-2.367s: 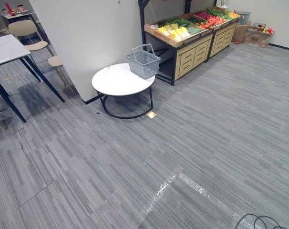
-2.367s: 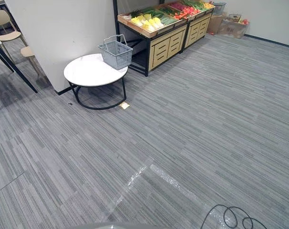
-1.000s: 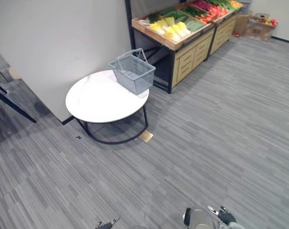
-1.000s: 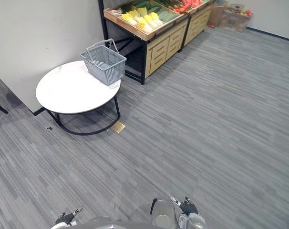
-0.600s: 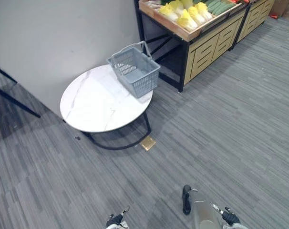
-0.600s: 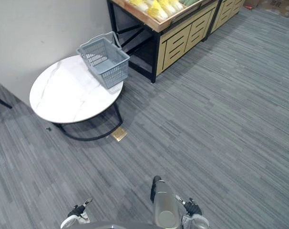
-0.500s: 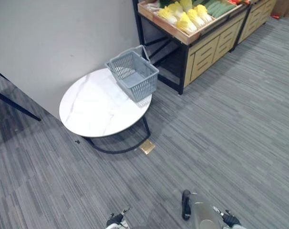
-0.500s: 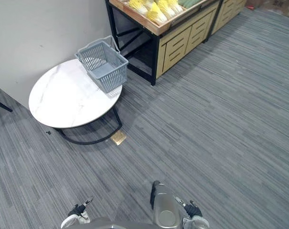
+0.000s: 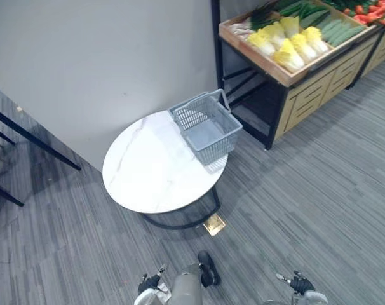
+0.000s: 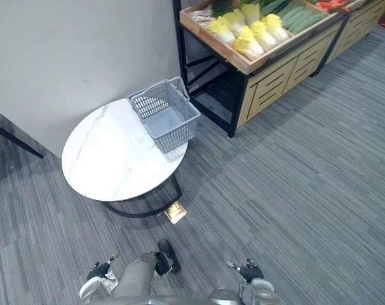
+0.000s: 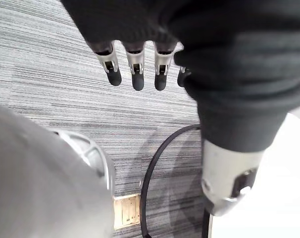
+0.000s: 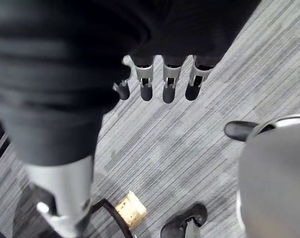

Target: Pick vegetable in the basket

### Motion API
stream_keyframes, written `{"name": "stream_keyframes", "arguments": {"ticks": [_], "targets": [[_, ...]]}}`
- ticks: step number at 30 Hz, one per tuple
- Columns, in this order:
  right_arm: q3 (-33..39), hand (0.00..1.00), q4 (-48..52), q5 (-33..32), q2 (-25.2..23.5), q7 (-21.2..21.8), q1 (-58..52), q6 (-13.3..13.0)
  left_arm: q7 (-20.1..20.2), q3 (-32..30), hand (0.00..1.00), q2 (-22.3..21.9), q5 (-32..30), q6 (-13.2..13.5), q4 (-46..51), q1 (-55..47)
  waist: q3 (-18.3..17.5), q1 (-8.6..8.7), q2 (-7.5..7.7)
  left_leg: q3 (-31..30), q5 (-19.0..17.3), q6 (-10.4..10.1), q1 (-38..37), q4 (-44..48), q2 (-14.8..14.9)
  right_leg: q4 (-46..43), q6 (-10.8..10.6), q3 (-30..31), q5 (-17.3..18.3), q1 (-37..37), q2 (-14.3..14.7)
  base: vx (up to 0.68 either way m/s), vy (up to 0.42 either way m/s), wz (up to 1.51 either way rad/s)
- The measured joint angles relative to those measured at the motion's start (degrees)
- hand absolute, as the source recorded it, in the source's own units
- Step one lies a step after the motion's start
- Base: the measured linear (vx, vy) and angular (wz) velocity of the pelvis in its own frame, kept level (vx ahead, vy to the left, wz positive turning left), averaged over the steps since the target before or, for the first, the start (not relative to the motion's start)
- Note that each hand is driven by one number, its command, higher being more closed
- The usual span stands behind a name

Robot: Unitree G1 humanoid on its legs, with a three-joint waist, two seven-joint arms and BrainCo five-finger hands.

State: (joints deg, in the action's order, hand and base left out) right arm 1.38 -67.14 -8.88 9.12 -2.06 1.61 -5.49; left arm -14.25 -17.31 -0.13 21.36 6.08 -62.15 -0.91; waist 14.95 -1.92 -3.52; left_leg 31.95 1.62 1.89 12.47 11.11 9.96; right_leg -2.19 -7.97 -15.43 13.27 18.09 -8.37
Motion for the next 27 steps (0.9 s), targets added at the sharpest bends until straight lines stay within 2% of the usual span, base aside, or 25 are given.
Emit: {"name": "stream_keyframes", "arguments": {"ticks": [1, 2, 3, 4, 5, 6, 7, 8, 9, 10, 12, 13, 14, 15, 16, 17, 18, 19, 20, 21, 22, 23, 25, 27], "targets": [[-0.74, 0.00, 0.18, 0.09, -0.91, 0.03, 0.09, -0.04, -0.67, 0.21, 0.00, 0.67, -0.27, 0.00, 0.03, 0.50, 0.14, 0.12, 2.36, 0.11, -0.34, 2.65, -0.79, 0.26, -2.57, -0.73, 0.34, -0.35, 0.05, 1.22, -2.12, 0.58, 0.351, 0.45], [-1.80, 0.00, 0.93, 0.17, -1.38, 0.06, -0.22, -0.09, -1.24, 0.36, 0.00, 0.85, -0.46, -0.02, 0.05, 0.67, -0.19, 0.06, 3.26, -0.35, -1.78, 2.65, -1.18, -0.20, -4.50, -4.64, 1.95, -0.23, -1.02, -0.20, -3.64, 0.46, 0.297, 0.48], [-1.77, 0.00, 1.11, 0.17, -1.53, 0.02, -0.35, -0.18, -1.41, 0.26, 0.00, 1.06, -0.48, -0.05, -0.06, 0.66, -0.23, 0.10, 3.35, -0.94, -2.23, 2.57, -1.78, -0.64, -5.37, -7.99, 2.42, 0.21, -1.63, -1.33, -4.35, 0.45, 0.345, 0.54], [-1.20, 0.00, 1.62, 0.14, -1.83, -0.19, -0.66, -0.55, -1.79, -0.03, 0.00, 1.33, -1.25, -0.38, -0.79, 0.63, -0.34, 0.30, 3.54, -2.05, -3.07, 3.11, -4.03, -2.21, -7.29, -16.90, 2.48, 1.53, -3.55, -3.94, -5.99, 0.44, 0.335, 0.60], [-0.29, 0.00, 1.75, 0.20, -2.03, -0.51, -0.91, -0.98, -1.98, 0.63, 0.00, 1.51, -1.53, -0.98, -1.15, 0.61, -0.56, 0.36, 4.22, -3.34, -4.28, 3.01, -6.86, -3.72, -8.98, -29.60, -1.36, 3.97, -7.30, -8.05, -7.77, 0.44, 0.312, 0.60], [0.46, 0.00, 1.78, 0.15, -2.39, -0.57, -0.99, -1.06, -1.94, 1.10, 0.00, 2.01, -1.69, -1.31, -1.15, 0.60, -0.60, 0.23, 4.59, -4.32, -4.88, 2.96, -8.32, -4.11, -9.75, -37.23, -2.08, 5.85, -9.66, -10.67, -7.95, 0.51, 0.250, 0.65], [1.57, 0.00, 2.26, 0.10, -2.79, -0.73, -0.99, -1.23, -1.74, 2.05, 0.00, 2.84, -1.83, -1.66, -1.61, 0.57, -0.48, 0.53, 5.09, -6.13, -6.33, 2.74, -11.10, -4.10, -10.62, -51.51, -2.04, 7.97, -10.46, -15.51, -7.72, 0.41, 0.150, 0.65], [2.48, 0.00, 2.74, 0.01, -2.84, -0.99, -1.10, -1.32, -1.43, 2.71, 0.00, 3.02, -1.79, -1.84, -1.84, 0.47, -0.39, 0.93, 5.15, -7.93, -7.41, 2.59, -13.51, -4.11, -11.22, -58.73, -1.54, 7.29, -9.84, -18.21, -7.63, 0.47, 0.120, 0.89], [3.12, 0.00, 3.79, -0.05, -2.72, -1.33, -1.63, -1.47, -0.78, 3.79, 0.00, 3.06, -1.78, -1.84, -1.89, -0.12, -0.46, 1.84, 4.73, -9.32, -8.23, 2.18, -16.20, -4.69, -11.43, -62.83, 0.44, 5.25, -8.63, -21.36, -7.96, 0.29, 0.041, 0.73], [3.07, 0.00, 4.12, -0.03, -2.59, -1.36, -1.67, -1.49, -0.45, 4.04, 0.00, 3.06, -1.78, -1.83, -1.88, -0.43, -0.65, 1.98, 4.64, -10.05, -8.24, 2.16, -17.37, -5.16, -11.50, -63.02, 1.45, 4.21, -7.86, -22.99, -8.19, 0.37, 0.014, 0.82], [4.16, 0.00, 4.51, 0.02, -2.65, -1.42, -1.54, -1.54, 0.66, 4.36, 0.00, 2.97, -1.76, -1.80, -1.66, -0.44, -0.66, 2.02, 4.96, -13.25, -8.38, 1.80, -21.30, -6.00, -11.21, -55.00, 1.43, -0.65, -2.36, -26.46, -10.19, 0.36, -0.053, 0.82], [4.68, 0.00, 4.50, -0.01, -2.69, -1.42, -1.55, -1.53, 1.01, 4.69, 0.00, 3.03, -1.76, -1.78, -1.56, -0.42, -0.67, 2.03, 4.95, -14.29, -8.60, 1.41, -21.76, -6.09, -10.85, -50.58, 1.73, -1.06, -2.12, -26.93, -10.08, 0.35, -0.133, 0.88], [5.22, 0.00, 4.44, -0.02, -2.72, -1.47, -1.56, -1.44, 1.48, 5.19, 0.00, 3.11, -1.72, -1.67, -1.21, -0.53, -0.67, 1.92, 4.93, -16.21, -9.13, 0.35, -22.03, -6.04, -10.26, -39.14, 1.68, -0.12, -2.19, -27.13, -9.11, 0.33, -0.194, 0.88], [5.61, 0.00, 4.42, -0.04, -2.92, -1.53, -1.59, -1.42, 1.93, 5.20, 0.00, 3.19, -1.59, -1.60, -1.15, -0.72, -0.80, 1.85, 5.16, -17.58, -9.69, -0.69, -22.01, -6.03, -9.91, -27.16, 0.83, 2.96, -3.11, -27.00, -8.08, 0.37, -0.274, 0.81], [5.72, 0.00, 4.31, -0.05, -3.02, -1.60, -1.61, -1.38, 2.19, 5.18, 0.00, 3.24, -1.39, -1.56, -1.15, -0.78, -0.93, 1.81, 5.38, -18.40, -9.93, -1.09, -21.97, -5.94, -9.88, -21.98, 0.57, 5.14, -3.92, -26.95, -7.67, 0.35, -0.336, 0.69], [6.70, 0.00, 4.21, -0.06, -3.53, -1.68, -1.83, -1.35, 2.27, 5.00, 0.00, 3.42, -1.21, -1.47, -1.13, -1.17, -1.28, 1.77, 5.95, -19.82, -10.55, -2.37, -21.89, -5.78, -9.89, -14.56, 0.63, 9.12, -7.26, -26.90, -7.32, 0.29, -0.323, 0.48], [6.96, 0.00, 4.04, -0.07, -3.76, -1.82, -1.95, -1.34, 2.33, 4.80, 0.00, 3.48, -1.23, -1.38, -1.16, -1.26, -1.55, 1.73, 6.37, -20.41, -10.97, -3.09, -21.86, -5.69, -9.95, -12.07, 0.75, 10.54, -9.46, -26.76, -7.25, 0.29, -0.396, 0.59], [7.22, 0.00, 3.14, -0.07, -4.87, -2.53, -2.36, -1.31, 2.45, 2.98, 0.00, 3.98, -1.20, -1.16, -1.30, -1.77, -2.79, 1.43, 8.63, -21.82, -12.24, -5.21, -21.95, -5.36, -10.39, -9.18, -0.42, 10.98, -15.41, -26.29, -8.37, 0.24, -0.367, 0.43], [7.66, 0.00, 3.20, -0.08, -4.80, -2.70, -2.11, -1.43, 2.43, 2.01, 0.00, 3.85, -1.21, -1.21, -1.93, -1.45, -2.48, 1.46, 7.60, -22.36, -12.73, -6.09, -22.35, -5.25, -9.28, -9.66, -1.38, 10.10, -15.62, -25.84, -7.93, 0.29, -0.459, 0.45], [7.58, 0.00, 3.26, -0.01, -3.96, -3.09, -1.86, -1.58, 2.34, 0.97, 0.00, 2.42, -1.23, -1.28, -2.52, -1.90, -2.99, 1.67, 5.76, -22.00, -12.54, -7.85, -22.21, -5.94, -6.67, -8.84, -0.59, 8.05, -15.47, -25.24, -5.88, 0.29, -0.433, 0.29], [7.09, 0.00, 3.16, 0.10, -2.71, -3.83, -1.92, -1.90, 2.22, 0.16, 0.00, 0.71, -1.22, -1.19, -3.06, -2.08, -3.94, 1.59, 3.13, -21.74, -11.86, -8.75, -21.92, -6.97, -3.65, -6.56, 0.47, 6.06, -15.42, -24.29, -3.20, 0.35, -0.474, 0.46], [7.08, 0.00, 3.22, 0.14, -2.20, -4.06, -1.71, -2.30, 2.14, -0.90, 0.00, -0.31, -1.23, -1.10, -3.34, -2.10, -4.18, 1.75, 1.54, -21.63, -10.47, -10.05, -21.55, -7.91, -1.37, -4.15, 1.50, 3.52, -15.62, -22.67, -1.20, 0.28, -0.354, 0.49], [7.14, 0.00, 3.23, 0.14, -1.86, -4.52, -1.75, -2.56, 2.10, -1.41, 0.00, -0.35, -1.26, -0.99, -3.38, -2.10, -4.20, 1.67, 1.50, -21.69, -7.52, -11.16, -21.37, -9.16, 0.00, -3.24, 2.75, 0.80, -14.87, -21.31, 0.28, 0.20, -0.261, 0.73], [7.09, 0.00, 3.31, 0.08, -1.58, -4.99, -1.44, -2.90, 2.11, -1.46, 0.00, -0.06, -1.36, -0.43, -3.26, -2.08, -4.12, 1.52, 1.72, -21.52, -5.26, -11.15, -20.11, -9.06, 0.62, -2.48, 3.49, -1.44, -14.38, -20.65, 0.58, 0.10, -0.197, 0.58]]}}
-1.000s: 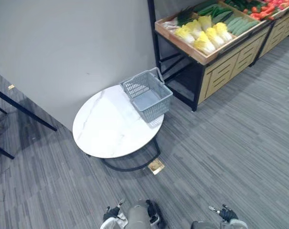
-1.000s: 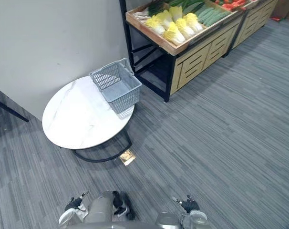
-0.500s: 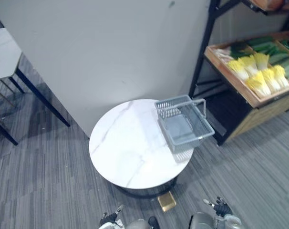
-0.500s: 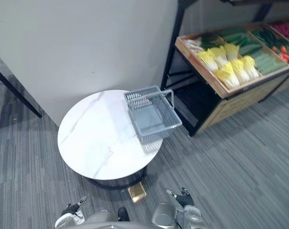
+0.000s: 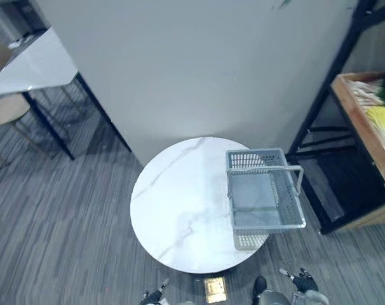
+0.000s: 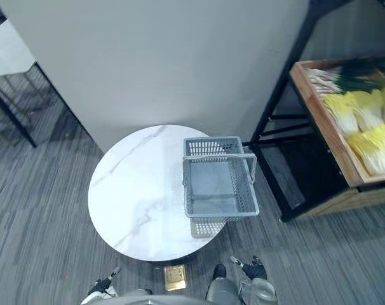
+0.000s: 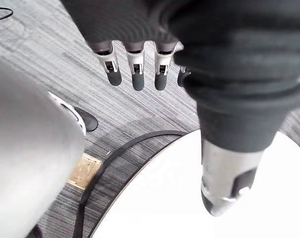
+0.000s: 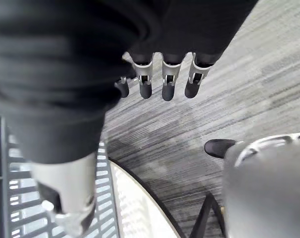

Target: Pick vegetable in the basket

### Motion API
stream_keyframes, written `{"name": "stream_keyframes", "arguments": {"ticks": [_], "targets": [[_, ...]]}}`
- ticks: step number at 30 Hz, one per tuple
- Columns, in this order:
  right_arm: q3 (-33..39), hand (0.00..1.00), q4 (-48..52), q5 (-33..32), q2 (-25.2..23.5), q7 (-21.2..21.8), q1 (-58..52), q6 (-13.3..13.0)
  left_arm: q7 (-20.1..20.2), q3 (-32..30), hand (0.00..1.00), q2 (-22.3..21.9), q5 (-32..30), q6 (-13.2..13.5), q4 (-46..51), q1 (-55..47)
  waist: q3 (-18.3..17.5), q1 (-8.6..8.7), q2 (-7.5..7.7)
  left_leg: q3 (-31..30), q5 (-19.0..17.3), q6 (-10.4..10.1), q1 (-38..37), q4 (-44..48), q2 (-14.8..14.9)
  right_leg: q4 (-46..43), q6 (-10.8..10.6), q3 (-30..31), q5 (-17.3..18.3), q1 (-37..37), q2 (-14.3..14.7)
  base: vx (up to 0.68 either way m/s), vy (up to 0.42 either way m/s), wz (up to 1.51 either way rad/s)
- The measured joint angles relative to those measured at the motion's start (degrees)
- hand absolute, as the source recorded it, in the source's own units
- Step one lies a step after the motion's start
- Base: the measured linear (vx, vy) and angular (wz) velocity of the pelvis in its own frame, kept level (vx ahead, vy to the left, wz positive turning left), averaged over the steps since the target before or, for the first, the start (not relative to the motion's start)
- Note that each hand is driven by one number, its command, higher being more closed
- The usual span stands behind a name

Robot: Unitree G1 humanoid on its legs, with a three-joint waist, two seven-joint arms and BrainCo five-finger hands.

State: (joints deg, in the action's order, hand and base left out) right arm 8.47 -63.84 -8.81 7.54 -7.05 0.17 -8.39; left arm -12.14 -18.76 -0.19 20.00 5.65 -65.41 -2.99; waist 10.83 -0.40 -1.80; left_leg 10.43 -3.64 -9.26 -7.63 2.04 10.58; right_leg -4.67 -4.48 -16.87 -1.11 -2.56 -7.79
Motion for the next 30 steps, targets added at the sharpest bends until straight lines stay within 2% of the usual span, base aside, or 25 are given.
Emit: {"name": "stream_keyframes", "arguments": {"ticks": [2, 6, 10, 13, 15, 17, 21, 22, 23, 24, 25, 27, 28, 30], "targets": [[0.05, 0.00, 0.28, 0.02, 1.16, -1.02, 1.05, -1.21, -0.11, 0.52, 0.00, 0.35, -0.16, 0.09, 0.08, 0.31, -0.01, 0.02, 0.09, 0.25, 2.44, 0.24, 1.77, -0.39, -0.09, 1.01, 0.15, -1.93, 0.05, -0.03, -0.13, 0.04, -0.133, 0.43], [0.59, 0.00, 0.32, 1.06, 2.06, -4.13, 0.80, -2.10, -1.20, 1.92, 0.00, 0.55, -0.17, 0.12, 0.24, 0.39, -0.07, 0.09, -0.01, 2.66, 4.38, 0.41, 1.51, -2.49, -0.33, 2.75, 0.44, -3.20, -0.10, 0.93, 0.05, 0.01, -0.044, 0.21], [8.78, 0.00, 0.33, 4.51, 4.20, -7.90, 0.76, -2.15, -1.40, 3.88, 0.00, 0.86, -0.49, 0.14, 0.46, 0.35, -0.31, 0.33, -0.55, 5.01, 4.37, 0.41, 1.44, -4.45, -0.53, 5.27, 0.24, -2.80, -1.78, 0.81, 0.62, -0.02, 0.012, -0.05], [15.59, 0.00, 0.36, 6.96, 11.20, -12.80, 2.04, -2.13, -1.49, 5.72, 0.00, 1.08, -0.80, 0.27, 0.54, 0.31, -0.02, 0.69, -1.13, 6.67, 4.16, 0.62, 1.42, -6.18, -1.20, 6.88, -0.08, -2.24, -3.34, 0.67, 0.68, -0.07, 0.046, -0.08], [18.54, 0.00, 0.93, 8.48, 16.26, -15.73, 4.46, -2.12, -1.48, 7.21, 0.00, 1.24, -0.99, 0.47, 0.69, -0.09, 0.08, 1.68, -1.57, 7.82, 2.94, 1.18, 1.55, -6.70, -1.30, 7.06, -0.39, -1.32, -3.88, -0.35, 0.64, -0.07, 0.048, -0.26], [21.04, 0.00, 8.13, 10.10, 20.27, -20.48, 7.75, -2.00, -1.45, 8.60, 0.00, 1.77, -1.00, 0.52, 1.66, -0.49, 0.62, 1.92, -1.57, 9.63, 2.44, 1.48, 2.26, -6.74, -1.81, 7.95, -0.19, 1.16, -5.13, -2.23, 0.57, -0.08, 0.024, -0.50], [22.13, 0.00, 24.22, 16.52, 23.31, -26.58, 10.83, -1.05, -1.45, 10.55, 0.00, 2.24, -0.98, 0.71, 2.08, -0.60, 1.50, 2.50, -1.71, 10.96, 1.94, 1.48, 4.30, -5.63, -2.04, 8.02, -0.40, 3.14, -6.03, -4.73, 0.24, -0.04, -0.016, -0.24], [22.16, 0.00, 25.54, 18.05, 23.70, -27.03, 11.84, -0.36, -1.40, 10.72, 0.00, 2.28, -1.00, 0.71, 2.16, -0.67, 1.63, 2.67, -1.59, 10.94, 1.96, 1.50, 4.49, -5.58, -2.04, 7.86, -0.51, 3.17, -6.12, -5.04, 0.24, 0.00, 0.000, 0.00], [21.08, 0.00, 27.25, 19.98, 25.11, -27.09, 14.36, 0.49, -1.30, 11.22, 0.00, 2.41, -1.00, 0.71, 2.28, -0.61, 1.95, 2.88, -2.16, 10.93, 1.99, 1.55, 4.57, -5.48, -2.08, 7.60, -0.63, 3.23, -6.25, -5.30, 0.26, 0.00, 0.000, 0.00], [19.68, 0.00, 27.82, 20.17, 25.96, -26.69, 15.00, 0.60, -1.23, 11.44, 0.00, 2.43, -1.02, 0.71, 2.32, -0.62, 2.13, 2.93, -1.88, 10.90, 1.99, 1.55, 4.58, -5.45, -2.08, 7.59, -0.58, 3.21, -6.29, -5.48, 0.27, 0.04, -0.023, 0.00], [16.24, 0.00, 29.75, 20.23, 27.54, -24.98, 15.90, 0.62, -1.05, 11.64, 0.00, 2.52, -1.06, 0.59, 2.70, -0.61, 2.28, 2.96, -2.21, 10.88, 2.00, 1.55, 4.65, -5.27, -2.08, 7.57, -0.16, 3.23, -6.59, -5.51, 0.32, 0.04, -0.014, -0.01], [9.67, 0.00, 34.58, 20.87, 29.63, -22.38, 16.63, 0.22, -0.95, 11.67, 0.00, 2.52, -1.15, 0.45, 2.76, -0.60, 2.97, 3.03, -1.71, 10.84, 1.83, 1.63, 5.18, -4.77, -2.03, 7.48, -0.12, 3.26, -6.62, -5.83, 0.35, 0.02, -0.009, -0.01], [6.57, 0.00, 36.66, 21.98, 30.57, -20.90, 17.18, -0.37, -0.84, 11.65, 0.00, 2.54, -1.15, 0.43, 2.86, -0.53, 2.72, 3.02, -2.33, 10.78, 1.84, 1.64, 5.44, -4.67, -2.08, 7.35, -0.07, 3.26, -6.66, -6.17, 0.33, 0.00, 0.000, 0.00], [-3.60, 0.00, 39.25, 22.66, 33.82, -15.18, 20.38, -2.34, -0.36, 11.64, 0.00, 2.56, -1.35, 0.44, 4.09, -0.40, 4.22, 2.75, -1.98, 10.61, 1.84, 1.64, 5.56, -4.48, -2.13, 6.80, 0.14, 3.16, -6.90, -6.41, 0.44, 0.00, 0.000, 0.00]]}}
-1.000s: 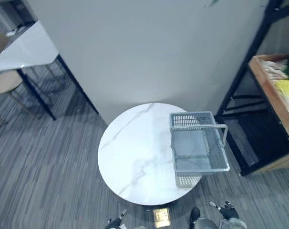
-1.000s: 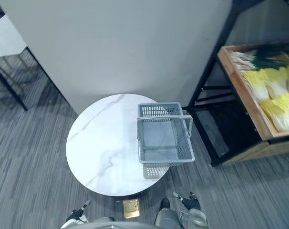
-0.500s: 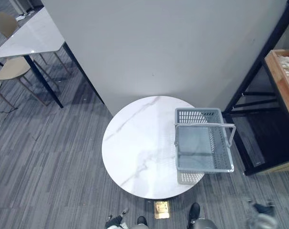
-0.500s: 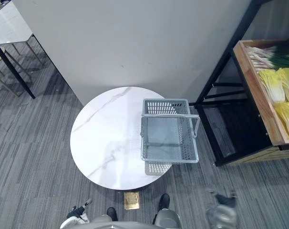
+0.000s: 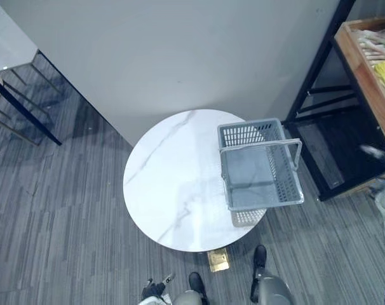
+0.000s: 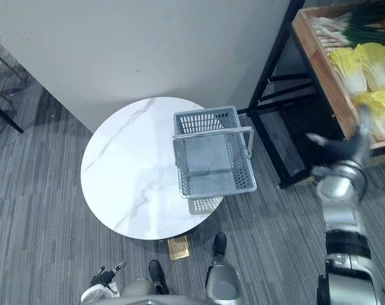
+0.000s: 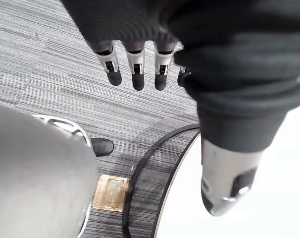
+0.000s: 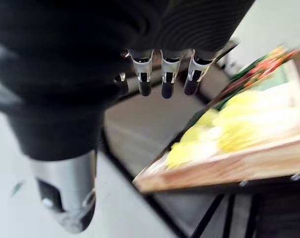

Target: Pick vegetable in the basket

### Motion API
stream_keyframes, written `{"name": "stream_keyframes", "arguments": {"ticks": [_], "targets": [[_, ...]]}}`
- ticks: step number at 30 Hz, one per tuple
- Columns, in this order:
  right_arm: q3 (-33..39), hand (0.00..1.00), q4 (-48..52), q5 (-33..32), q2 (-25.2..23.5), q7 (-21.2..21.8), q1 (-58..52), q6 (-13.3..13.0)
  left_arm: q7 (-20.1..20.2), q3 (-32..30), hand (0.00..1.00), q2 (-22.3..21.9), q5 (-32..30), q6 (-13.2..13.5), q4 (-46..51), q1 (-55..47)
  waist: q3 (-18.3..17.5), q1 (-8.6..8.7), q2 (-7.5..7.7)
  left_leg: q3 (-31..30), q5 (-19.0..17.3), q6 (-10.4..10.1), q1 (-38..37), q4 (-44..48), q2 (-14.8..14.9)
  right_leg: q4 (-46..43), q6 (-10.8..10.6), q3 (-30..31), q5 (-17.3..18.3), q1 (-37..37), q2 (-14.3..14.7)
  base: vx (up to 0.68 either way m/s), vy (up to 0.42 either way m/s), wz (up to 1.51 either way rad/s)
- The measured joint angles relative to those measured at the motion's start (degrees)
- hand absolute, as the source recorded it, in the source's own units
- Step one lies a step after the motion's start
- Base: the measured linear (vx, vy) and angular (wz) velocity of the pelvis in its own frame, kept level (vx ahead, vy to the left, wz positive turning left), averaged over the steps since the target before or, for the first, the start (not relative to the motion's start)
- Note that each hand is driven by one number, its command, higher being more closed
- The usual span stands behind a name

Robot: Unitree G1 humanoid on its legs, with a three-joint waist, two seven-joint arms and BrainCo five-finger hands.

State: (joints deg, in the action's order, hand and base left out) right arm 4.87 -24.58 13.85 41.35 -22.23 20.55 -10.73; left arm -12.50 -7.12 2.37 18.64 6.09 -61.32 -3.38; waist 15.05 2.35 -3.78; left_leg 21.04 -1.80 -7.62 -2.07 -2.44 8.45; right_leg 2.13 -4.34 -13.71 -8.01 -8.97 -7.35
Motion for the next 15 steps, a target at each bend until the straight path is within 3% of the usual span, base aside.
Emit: {"name": "stream_keyframes", "arguments": {"ticks": [2, 3, 6, 15], "targets": [[-5.61, 0.00, 1.08, 2.26, 1.73, 2.62, 1.59, -0.58, 0.30, 0.03, 0.00, 0.02, -0.99, -0.08, 0.09, 0.65, 0.20, -0.96, 0.07, -0.10, 0.00, 0.01, 0.25, 0.03, -0.11, -0.03, 0.00, -0.04, 0.00, -0.23, -0.03, 0.00, -0.007, 0.06], [-10.93, 0.00, 2.04, 5.29, 2.69, 5.46, 3.99, -2.31, 0.57, 0.06, 0.00, -0.01, -1.36, -0.10, 0.12, 1.08, 0.34, -1.25, 0.19, -0.91, 0.03, 0.07, 1.21, 0.28, -0.32, -0.16, 0.00, -0.49, 0.00, -0.80, -0.34, 0.00, -0.015, 0.16], [-16.88, 0.00, 2.28, 8.17, 3.45, 7.33, 8.14, -3.05, 1.07, -0.04, 0.00, 0.03, -1.01, -0.04, 0.40, 1.37, 1.20, -1.48, 0.25, -1.83, 0.06, 0.13, 1.93, 0.63, -0.65, -0.19, -0.01, -1.33, -0.01, -0.84, -0.85, 0.00, -0.004, 0.17], [-29.11, 0.00, 2.27, 13.19, 8.45, 11.70, 20.96, -3.32, 2.84, -0.88, 0.00, 0.19, -0.21, 0.02, 0.19, 3.92, 4.55, -2.70, 0.86, -2.85, 0.15, 0.91, 3.17, 0.94, -0.78, 0.82, 0.12, -1.60, -0.93, -1.03, -0.86, 0.00, -0.009, 0.04]]}}
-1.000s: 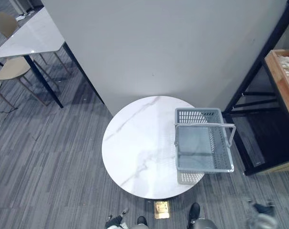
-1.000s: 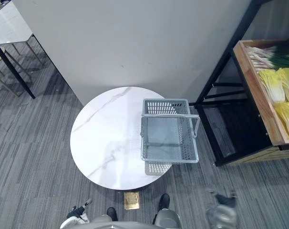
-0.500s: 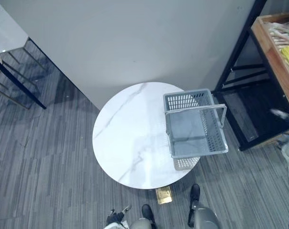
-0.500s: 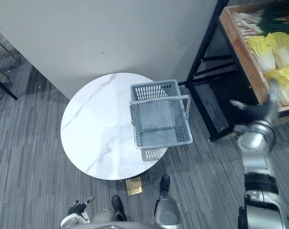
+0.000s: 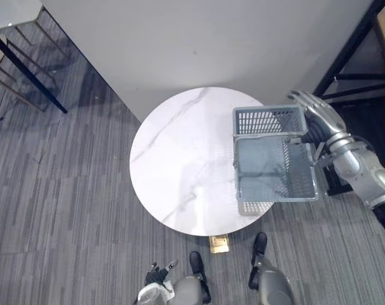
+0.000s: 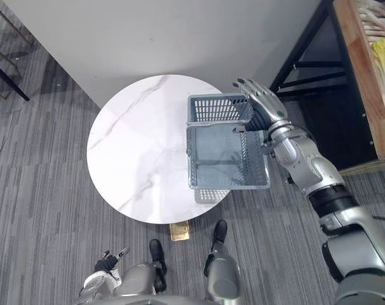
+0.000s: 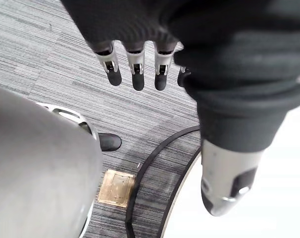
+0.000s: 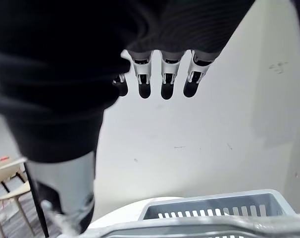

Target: Pick vegetable in the basket

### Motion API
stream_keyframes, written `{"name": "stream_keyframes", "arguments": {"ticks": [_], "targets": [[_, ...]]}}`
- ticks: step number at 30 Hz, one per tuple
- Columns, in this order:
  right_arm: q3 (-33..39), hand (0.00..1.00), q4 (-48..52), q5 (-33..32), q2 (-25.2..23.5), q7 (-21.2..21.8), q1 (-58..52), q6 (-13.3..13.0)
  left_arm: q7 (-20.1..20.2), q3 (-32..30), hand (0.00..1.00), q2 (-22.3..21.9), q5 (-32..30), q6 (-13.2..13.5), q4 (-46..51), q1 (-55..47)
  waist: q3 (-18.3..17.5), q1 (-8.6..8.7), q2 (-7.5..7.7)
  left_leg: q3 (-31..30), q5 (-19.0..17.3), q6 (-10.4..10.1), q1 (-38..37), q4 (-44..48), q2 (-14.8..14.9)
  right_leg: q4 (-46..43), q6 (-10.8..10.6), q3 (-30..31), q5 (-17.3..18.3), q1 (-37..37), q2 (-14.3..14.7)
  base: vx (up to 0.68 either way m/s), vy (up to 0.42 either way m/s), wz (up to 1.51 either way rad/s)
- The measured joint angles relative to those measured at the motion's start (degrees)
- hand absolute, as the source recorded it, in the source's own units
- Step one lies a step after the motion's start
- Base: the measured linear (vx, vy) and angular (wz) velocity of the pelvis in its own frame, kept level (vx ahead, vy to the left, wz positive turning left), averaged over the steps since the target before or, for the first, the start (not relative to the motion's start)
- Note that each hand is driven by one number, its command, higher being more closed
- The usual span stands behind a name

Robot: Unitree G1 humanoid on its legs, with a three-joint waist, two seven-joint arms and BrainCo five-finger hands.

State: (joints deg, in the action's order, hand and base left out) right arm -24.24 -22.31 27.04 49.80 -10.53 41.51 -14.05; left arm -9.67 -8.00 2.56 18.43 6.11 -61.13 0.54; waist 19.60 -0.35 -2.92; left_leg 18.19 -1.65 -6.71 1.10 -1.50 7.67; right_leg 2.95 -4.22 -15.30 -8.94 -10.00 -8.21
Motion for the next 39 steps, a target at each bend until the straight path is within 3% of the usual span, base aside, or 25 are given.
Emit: {"name": "stream_keyframes", "arguments": {"ticks": [5, 10, 26, 37, 38, 39], "targets": [[-3.31, 0.00, -2.01, 1.24, 1.20, 1.13, 4.51, 0.61, 1.03, -0.47, 0.00, 0.04, 3.97, -0.02, -0.29, 0.24, 0.57, -0.58, -0.01, -1.48, 0.00, 0.02, 1.05, 0.67, 0.00, 0.80, 0.06, -0.18, -0.50, 0.02, 0.00, 0.01, -0.017, 0.06], [-5.94, 0.00, -5.84, 1.74, 2.88, 1.21, 7.36, 0.90, 1.28, -1.26, 0.00, 0.07, 3.97, -0.01, -0.35, 1.09, 1.88, -1.43, -0.06, -2.16, -0.13, 0.22, 1.86, 1.49, 0.11, 0.95, 0.18, -0.56, -0.72, -0.01, -0.04, -0.01, -0.013, 0.06], [-12.21, 0.00, -10.16, 6.75, 5.56, 1.05, 10.63, -0.20, 1.23, -0.05, 0.00, 0.61, 4.03, 0.29, -0.41, 2.10, 3.20, -1.44, -0.15, -2.59, -0.08, 0.28, 3.90, 1.75, 0.11, 1.02, 0.24, -0.22, -0.96, -1.96, 0.03, 0.01, -0.001, 0.00], [-12.29, 0.00, -12.58, 7.24, 5.57, -0.45, 10.70, 0.24, 0.74, 1.33, 0.00, 1.81, 4.02, 0.81, -0.48, 2.17, 4.23, -1.56, -0.77, -2.21, -0.08, 0.31, 5.63, 2.16, 0.08, 1.05, 0.63, 0.22, -1.38, -3.72, 0.01, 0.00, -0.001, -0.01], [-12.29, 1.00, -12.78, 8.05, 5.57, -0.71, 10.70, 0.27, 0.74, 1.64, 0.00, 1.86, 4.02, 0.84, -0.44, 2.17, 4.29, -1.56, -0.88, -2.22, -0.08, 0.31, 5.67, 2.22, 0.08, 1.05, 0.63, 0.21, -1.38, -3.72, 0.01, 0.00, 0.000, 0.00], [-12.29, 1.00, -13.62, 8.12, 5.56, -0.92, 10.65, 0.23, 0.74, 1.99, 0.00, 1.93, 4.02, 0.87, -0.43, 2.18, 4.34, -1.57, -0.98, -2.26, -0.08, 0.31, 5.71, 2.30, 0.08, 1.05, 0.63, 0.20, -1.39, -3.72, -0.01, 0.00, 0.000, 0.00]]}}
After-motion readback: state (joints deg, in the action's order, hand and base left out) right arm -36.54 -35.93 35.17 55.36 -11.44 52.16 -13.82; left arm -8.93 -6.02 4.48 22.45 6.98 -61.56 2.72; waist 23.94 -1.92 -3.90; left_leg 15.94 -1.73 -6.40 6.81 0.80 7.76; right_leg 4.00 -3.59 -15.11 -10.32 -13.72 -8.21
